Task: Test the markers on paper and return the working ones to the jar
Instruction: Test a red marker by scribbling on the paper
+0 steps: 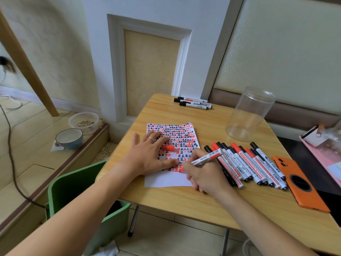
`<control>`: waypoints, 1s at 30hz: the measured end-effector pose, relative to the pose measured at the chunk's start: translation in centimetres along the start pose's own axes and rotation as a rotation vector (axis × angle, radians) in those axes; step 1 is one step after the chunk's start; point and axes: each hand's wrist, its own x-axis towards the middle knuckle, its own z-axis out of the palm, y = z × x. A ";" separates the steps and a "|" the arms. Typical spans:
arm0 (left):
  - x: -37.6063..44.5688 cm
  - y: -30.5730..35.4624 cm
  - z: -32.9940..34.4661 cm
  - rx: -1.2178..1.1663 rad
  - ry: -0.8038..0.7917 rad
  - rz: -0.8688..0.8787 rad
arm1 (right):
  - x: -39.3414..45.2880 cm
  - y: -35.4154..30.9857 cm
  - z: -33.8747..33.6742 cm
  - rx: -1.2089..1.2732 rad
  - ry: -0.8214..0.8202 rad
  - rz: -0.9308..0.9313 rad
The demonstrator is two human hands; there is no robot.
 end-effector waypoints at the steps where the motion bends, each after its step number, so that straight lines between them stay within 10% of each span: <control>1: 0.0 0.0 0.0 0.001 0.000 -0.001 | 0.0 0.0 0.0 -0.004 0.001 0.005; 30: -1.0 2.7 -1.5 -0.469 0.158 0.380 | -0.1 -0.1 -0.4 0.287 0.066 -0.074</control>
